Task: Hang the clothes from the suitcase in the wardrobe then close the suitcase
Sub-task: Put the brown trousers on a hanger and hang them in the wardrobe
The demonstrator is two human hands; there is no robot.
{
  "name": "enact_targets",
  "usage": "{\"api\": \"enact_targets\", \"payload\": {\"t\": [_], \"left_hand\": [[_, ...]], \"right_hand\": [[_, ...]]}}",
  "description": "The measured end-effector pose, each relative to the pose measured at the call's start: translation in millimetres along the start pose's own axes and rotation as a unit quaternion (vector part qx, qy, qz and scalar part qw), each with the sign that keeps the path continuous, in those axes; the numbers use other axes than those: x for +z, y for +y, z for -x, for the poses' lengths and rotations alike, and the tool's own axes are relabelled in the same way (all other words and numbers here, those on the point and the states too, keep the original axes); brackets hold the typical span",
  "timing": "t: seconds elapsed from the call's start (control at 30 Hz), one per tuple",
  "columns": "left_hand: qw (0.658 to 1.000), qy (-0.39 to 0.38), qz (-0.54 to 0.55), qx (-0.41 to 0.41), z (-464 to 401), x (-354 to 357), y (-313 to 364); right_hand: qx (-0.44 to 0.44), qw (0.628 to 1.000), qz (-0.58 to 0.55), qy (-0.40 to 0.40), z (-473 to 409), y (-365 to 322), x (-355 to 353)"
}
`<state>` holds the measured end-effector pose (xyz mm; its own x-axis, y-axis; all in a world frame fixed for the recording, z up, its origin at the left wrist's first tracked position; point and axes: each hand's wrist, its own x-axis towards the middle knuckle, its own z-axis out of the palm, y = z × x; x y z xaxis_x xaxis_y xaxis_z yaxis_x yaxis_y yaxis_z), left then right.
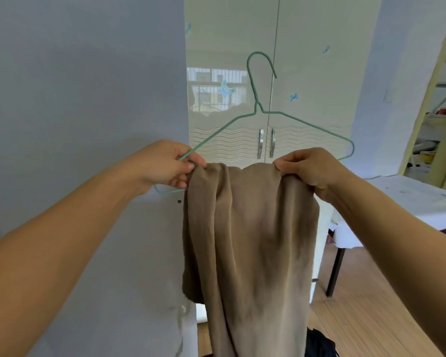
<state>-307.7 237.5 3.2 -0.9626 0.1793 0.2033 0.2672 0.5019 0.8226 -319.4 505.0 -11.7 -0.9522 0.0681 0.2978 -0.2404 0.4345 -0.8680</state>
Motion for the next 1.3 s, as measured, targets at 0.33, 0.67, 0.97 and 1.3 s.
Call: {"api": "enact_targets", "payload": {"t": [0.33, 0.67, 0.97, 1.3], "left_hand": [[0.985, 0.087, -0.142, 0.047, 25, 0, 6], [0.988, 0.133, -0.081, 0.018, 22, 2, 12], [0.988, 0.082, -0.122, 0.050, 42, 9, 23], [0.996, 0.078, 0.033, 0.018, 39, 19, 10]], "right_hand": [[-0.023, 0.953, 0.245, 0.175, -10, 11, -17], [-0.207, 0.912, 0.342, -0.093, 31, -30, 13], [-0.178, 0.946, 0.234, -0.135, 36, -35, 39], [-0.155, 0.977, -0.079, -0.120, 32, -41, 46]]}}
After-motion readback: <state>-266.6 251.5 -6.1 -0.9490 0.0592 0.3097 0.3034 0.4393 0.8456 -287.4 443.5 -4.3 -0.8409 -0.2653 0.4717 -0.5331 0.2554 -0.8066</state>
